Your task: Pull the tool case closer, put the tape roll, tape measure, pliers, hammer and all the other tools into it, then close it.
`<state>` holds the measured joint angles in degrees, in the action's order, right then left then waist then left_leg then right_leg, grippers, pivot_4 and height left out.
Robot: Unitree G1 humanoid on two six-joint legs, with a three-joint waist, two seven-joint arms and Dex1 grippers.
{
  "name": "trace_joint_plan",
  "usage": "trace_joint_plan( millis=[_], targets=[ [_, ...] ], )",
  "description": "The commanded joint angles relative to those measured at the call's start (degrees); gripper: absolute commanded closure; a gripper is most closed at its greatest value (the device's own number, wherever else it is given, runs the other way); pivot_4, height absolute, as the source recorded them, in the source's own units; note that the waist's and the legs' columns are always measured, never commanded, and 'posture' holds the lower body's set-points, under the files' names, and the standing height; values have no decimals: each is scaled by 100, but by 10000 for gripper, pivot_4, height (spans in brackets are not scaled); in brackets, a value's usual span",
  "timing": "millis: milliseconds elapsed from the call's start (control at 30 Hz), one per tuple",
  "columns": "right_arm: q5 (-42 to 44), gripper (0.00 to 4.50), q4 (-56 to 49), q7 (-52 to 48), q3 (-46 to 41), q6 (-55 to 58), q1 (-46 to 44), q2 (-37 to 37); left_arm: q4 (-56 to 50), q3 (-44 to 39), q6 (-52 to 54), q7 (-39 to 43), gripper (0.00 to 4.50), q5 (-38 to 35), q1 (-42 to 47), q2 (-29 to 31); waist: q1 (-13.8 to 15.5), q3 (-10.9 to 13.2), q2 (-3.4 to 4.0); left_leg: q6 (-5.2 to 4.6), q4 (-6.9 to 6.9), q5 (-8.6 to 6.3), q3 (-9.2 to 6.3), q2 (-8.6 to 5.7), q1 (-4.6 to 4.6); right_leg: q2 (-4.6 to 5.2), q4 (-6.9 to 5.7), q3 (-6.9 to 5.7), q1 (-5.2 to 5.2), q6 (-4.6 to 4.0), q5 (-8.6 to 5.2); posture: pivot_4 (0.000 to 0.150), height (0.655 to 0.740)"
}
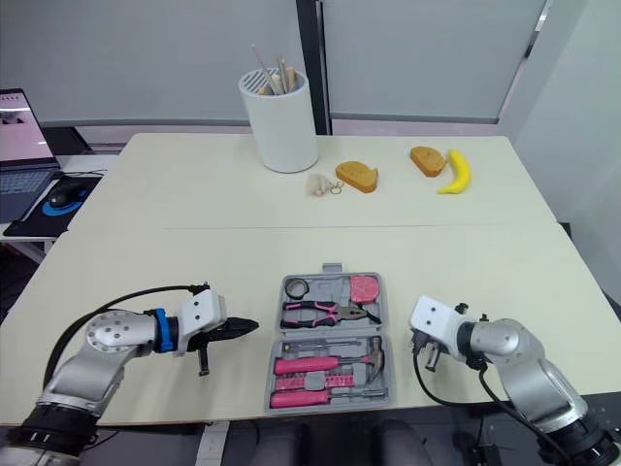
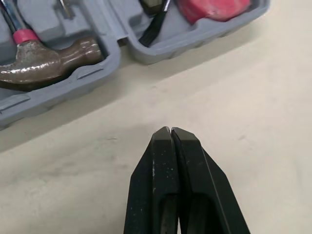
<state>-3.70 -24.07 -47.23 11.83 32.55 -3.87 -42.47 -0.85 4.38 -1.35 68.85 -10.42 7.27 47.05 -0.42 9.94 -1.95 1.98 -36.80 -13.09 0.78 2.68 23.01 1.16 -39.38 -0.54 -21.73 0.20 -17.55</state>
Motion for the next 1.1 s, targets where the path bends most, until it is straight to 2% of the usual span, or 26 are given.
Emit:
trace_joint_plan(
  millis=[33, 167, 233, 467, 567, 833, 933, 1100],
  targets=[
    [336, 44854, -428, -31, -308, 119, 139, 26, -1047, 310, 427, 207, 45000, -316, -181, -17, 4, 0, 0, 0, 0, 0, 1, -1, 0, 0, 1, 0, 0, 0, 0, 1500, 7400],
    [480, 44854, -552, 54, -275, 290, 109, 115, -1385, 932, 691, 105, 45000, -29, -176, -271, 7, 0, 0, 0, -1, 0, 0, 2, 0, -6, 6, 2, 2, 3, -1, 1500, 7400],
    [457, 44854, -582, 120, -177, 426, 90, 138, -1280, 1380, 661, 33, 45000, 339, -20, -491, 14, 0, 1, 0, -1, 0, -4, 2, -1, -13, 4, -1, 2, 26, -15, 1500, 7400],
    [498, 44854, -692, 182, -82, 604, 96, 97, -721, 2027, 485, -140, 45000, 1050, 281, -822, 12, 0, 1, -1, -1, 0, -5, -1, 1, -39, 5, 2, 0, 25, -14, 1500, 7400],
    [504, 44854, -713, 203, -81, 637, 81, 69, -427, 2160, 333, -298, 45000, 1311, 372, -942, 16, 0, 1, -1, -2, 0, -4, 0, 1, -37, 6, 3, 0, 25, -14, 1500, 7400],
    [505, 44854, -553, 223, -51, 665, -49, 17, -240, 2180, 157, -302, 45000, 1426, 391, -940, 23, -1, 3, -1, -4, 0, -5, 1, -1, -33, 5, 2, 4, 26, -14, 1500, 7400],
    [885, 44854, -436, 211, -254, 1263, -329, 239, -206, 2180, 142, -333, 45000, 1481, 370, -938, 17, -1, 3, -1, -5, 0, -5, 1, -2, -33, 5, 3, 5, 26, -14, 1500, 7400],
    [1952, 35419, -63, 159, -922, 3060, -1345, 778, -221, 2224, 102, -282, 45000, 1547, 355, -877, 11, -5, 10, -1, -6, 0, -4, 2, -6, -34, 3, 5, 9, 18, -9, 1500, 7400]
  ],
)
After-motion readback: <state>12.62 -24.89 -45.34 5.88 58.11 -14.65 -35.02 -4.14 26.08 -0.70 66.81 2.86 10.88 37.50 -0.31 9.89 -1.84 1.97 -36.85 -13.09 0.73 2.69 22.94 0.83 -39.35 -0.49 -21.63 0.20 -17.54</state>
